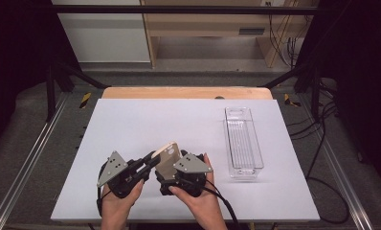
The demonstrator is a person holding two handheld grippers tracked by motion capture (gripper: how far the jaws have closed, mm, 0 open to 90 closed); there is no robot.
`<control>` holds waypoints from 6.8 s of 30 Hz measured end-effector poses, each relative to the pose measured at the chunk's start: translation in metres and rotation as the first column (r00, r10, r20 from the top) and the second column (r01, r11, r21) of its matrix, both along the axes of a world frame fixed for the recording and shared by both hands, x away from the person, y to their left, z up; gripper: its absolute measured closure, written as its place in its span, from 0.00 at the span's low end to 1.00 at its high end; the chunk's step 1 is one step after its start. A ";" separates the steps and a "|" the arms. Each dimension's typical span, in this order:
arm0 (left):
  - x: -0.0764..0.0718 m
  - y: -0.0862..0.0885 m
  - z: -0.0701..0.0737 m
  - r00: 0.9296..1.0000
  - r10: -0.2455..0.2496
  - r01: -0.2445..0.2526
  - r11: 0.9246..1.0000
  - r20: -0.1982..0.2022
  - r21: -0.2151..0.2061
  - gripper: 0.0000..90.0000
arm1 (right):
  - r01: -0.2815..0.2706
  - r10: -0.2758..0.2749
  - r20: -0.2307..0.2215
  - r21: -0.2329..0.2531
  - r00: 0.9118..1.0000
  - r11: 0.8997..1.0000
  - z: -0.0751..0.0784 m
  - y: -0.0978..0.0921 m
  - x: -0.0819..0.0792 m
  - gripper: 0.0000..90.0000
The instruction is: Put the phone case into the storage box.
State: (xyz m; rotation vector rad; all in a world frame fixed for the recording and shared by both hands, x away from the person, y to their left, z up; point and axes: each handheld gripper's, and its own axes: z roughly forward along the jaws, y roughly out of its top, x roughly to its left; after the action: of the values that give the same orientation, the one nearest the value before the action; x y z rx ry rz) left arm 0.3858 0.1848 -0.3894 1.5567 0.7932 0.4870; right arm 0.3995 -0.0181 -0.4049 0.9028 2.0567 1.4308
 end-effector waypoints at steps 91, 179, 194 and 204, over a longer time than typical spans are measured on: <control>-0.001 0.000 0.005 1.000 -0.013 0.013 0.999 0.005 -0.049 0.69 | 0.068 -0.067 -0.024 0.057 0.997 0.996 -0.014 0.005 0.007 0.13; 0.024 0.048 -0.026 0.980 0.200 -0.201 0.977 0.017 0.077 0.06 | 0.285 -0.293 0.016 0.182 0.956 0.941 0.087 -0.090 0.081 0.12; 0.023 0.051 -0.026 0.975 0.220 -0.222 0.973 0.031 0.068 0.06 | 0.403 -0.415 0.017 0.199 0.910 0.893 0.103 -0.146 0.098 0.12; 0.026 0.052 -0.031 0.975 0.221 -0.221 0.973 0.011 0.071 0.06 | 0.452 -0.464 0.016 0.199 0.886 0.869 0.108 -0.163 0.105 0.12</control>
State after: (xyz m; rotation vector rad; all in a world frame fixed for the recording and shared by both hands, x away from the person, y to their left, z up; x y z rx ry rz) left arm 0.4113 0.2372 -0.4201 1.5405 0.9619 0.6867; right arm 0.5050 -0.1815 -0.2969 1.3042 1.5313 1.3767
